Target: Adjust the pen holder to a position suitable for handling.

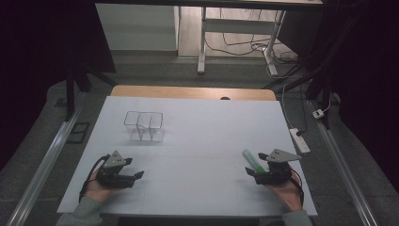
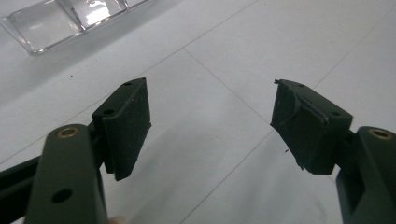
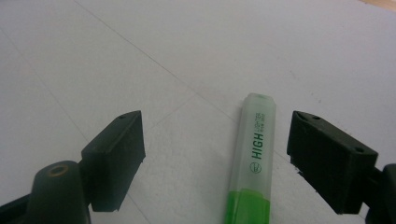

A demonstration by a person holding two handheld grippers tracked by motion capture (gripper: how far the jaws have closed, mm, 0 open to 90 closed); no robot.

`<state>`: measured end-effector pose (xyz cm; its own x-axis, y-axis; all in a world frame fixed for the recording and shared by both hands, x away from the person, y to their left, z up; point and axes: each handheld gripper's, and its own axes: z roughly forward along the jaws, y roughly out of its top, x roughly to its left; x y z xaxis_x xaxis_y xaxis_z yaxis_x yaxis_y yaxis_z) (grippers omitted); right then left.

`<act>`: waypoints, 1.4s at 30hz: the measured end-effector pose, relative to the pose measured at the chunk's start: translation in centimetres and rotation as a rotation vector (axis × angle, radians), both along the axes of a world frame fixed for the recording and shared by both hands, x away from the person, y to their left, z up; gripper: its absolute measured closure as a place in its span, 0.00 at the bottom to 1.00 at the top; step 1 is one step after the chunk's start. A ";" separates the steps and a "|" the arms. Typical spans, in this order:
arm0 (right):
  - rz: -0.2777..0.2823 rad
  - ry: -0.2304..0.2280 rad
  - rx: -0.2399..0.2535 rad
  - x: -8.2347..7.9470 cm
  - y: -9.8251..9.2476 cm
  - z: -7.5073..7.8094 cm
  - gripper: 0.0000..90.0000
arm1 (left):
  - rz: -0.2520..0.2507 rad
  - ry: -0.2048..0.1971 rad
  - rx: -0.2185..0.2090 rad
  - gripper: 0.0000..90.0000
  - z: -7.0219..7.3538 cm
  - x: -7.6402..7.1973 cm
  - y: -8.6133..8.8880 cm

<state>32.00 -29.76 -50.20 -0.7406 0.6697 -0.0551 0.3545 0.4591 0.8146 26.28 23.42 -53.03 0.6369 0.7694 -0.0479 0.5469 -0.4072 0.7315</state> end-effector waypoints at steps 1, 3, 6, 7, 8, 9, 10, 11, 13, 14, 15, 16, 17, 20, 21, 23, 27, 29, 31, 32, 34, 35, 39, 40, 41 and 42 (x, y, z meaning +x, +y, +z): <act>-0.001 -0.001 0.001 0.0 0.0 0.0 0.23 | 0.000 0.001 -0.001 0.31 0.0 0.0 0.0; 0.003 0.002 -0.002 0.0 0.0 0.0 0.23 | 0.002 0.002 -0.002 0.31 0.0 0.0 0.0; -0.003 -0.002 -0.002 0.0 0.0 0.0 0.23 | 0.002 0.002 -0.003 0.31 0.0 0.0 0.0; -0.004 -0.002 -0.003 0.0 0.0 0.0 0.23 | 0.001 0.002 -0.002 0.31 0.0 -0.1 0.0; -0.006 -0.002 -0.004 0.0 0.0 0.0 0.23 | 0.001 0.003 -0.002 0.31 0.0 -0.1 0.0; -0.014 -0.006 -0.006 0.0 0.0 0.0 0.23 | 0.001 0.004 -0.002 0.31 0.0 -0.1 0.0; -0.015 -0.008 -0.006 0.1 0.0 0.0 0.23 | 0.002 0.005 -0.002 0.31 0.0 0.0 0.0; -0.015 -0.008 -0.006 0.1 0.0 0.0 0.23 | 0.001 0.006 -0.003 0.31 0.0 0.0 0.0; -0.025 -0.007 -0.012 0.1 0.0 0.0 0.23 | 0.001 0.008 -0.004 0.31 -0.1 0.0 0.0; -0.029 -0.004 -0.014 0.1 0.0 -0.1 0.23 | 0.002 0.009 -0.004 0.31 -0.1 0.1 0.0; -0.026 0.005 -0.014 0.1 0.0 -0.1 0.23 | 0.002 0.009 -0.003 0.31 -0.1 0.1 0.1; -0.020 0.010 -0.009 0.2 0.0 -0.2 0.23 | 0.002 0.008 -0.003 0.31 -0.1 0.1 0.1; -0.020 0.012 -0.010 0.2 0.0 -0.2 0.23 | 0.002 0.008 -0.004 0.31 0.0 0.1 0.1; -0.021 0.004 -0.014 0.1 0.1 -0.2 0.23 | 0.004 0.009 -0.005 0.31 -0.1 0.2 0.1; -0.021 0.004 -0.014 0.1 0.1 -0.2 0.23 | 0.003 0.009 -0.005 0.31 -0.1 0.3 0.1; -0.020 -0.001 -0.015 0.1 0.1 -0.3 0.23 | 0.004 0.010 -0.006 0.32 -0.1 0.5 0.1; -0.022 0.004 -0.008 0.2 0.1 -0.3 0.23 | 0.010 0.012 -0.004 0.32 -0.1 0.9 0.1; -0.029 0.004 -0.016 0.1 0.1 -0.2 0.23 | 0.010 0.009 -0.001 0.32 0.0 1.0 0.1; -0.019 0.005 -0.012 0.1 0.1 -0.2 0.23 | 0.014 0.009 -0.005 0.32 0.1 1.1 0.2; -0.025 0.001 -0.018 0.1 0.1 -0.2 0.23 | 0.017 0.008 -0.007 0.32 0.1 1.2 0.3; -0.027 -0.004 -0.016 0.1 0.1 -0.2 0.23 | 0.026 0.004 -0.015 0.32 0.2 1.4 0.4; -0.021 0.000 -0.007 0.2 0.0 -0.2 0.23 | 0.030 0.001 -0.017 0.32 0.3 1.5 0.6; -0.027 -0.006 -0.002 0.1 -0.1 -0.1 0.23 | 0.054 -0.005 -0.033 0.32 0.7 1.9 1.3; -0.027 -0.008 0.005 0.1 -0.1 -0.1 0.23 | 0.060 -0.004 -0.036 0.32 0.7 2.0 1.5; -0.028 -0.007 0.005 0.1 -0.1 -0.1 0.23 | 0.066 -0.003 -0.042 0.33 0.8 2.1 1.7; -0.027 -0.007 0.005 0.1 -0.1 -0.1 0.23 | 0.071 -0.003 -0.044 0.33 0.8 2.2 1.9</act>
<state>32.06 -29.87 -50.29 -0.7216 0.6899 -0.0570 0.3607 0.4451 0.8196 28.49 25.32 -52.22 0.5814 0.8096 -0.0810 0.5709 -0.3350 0.7496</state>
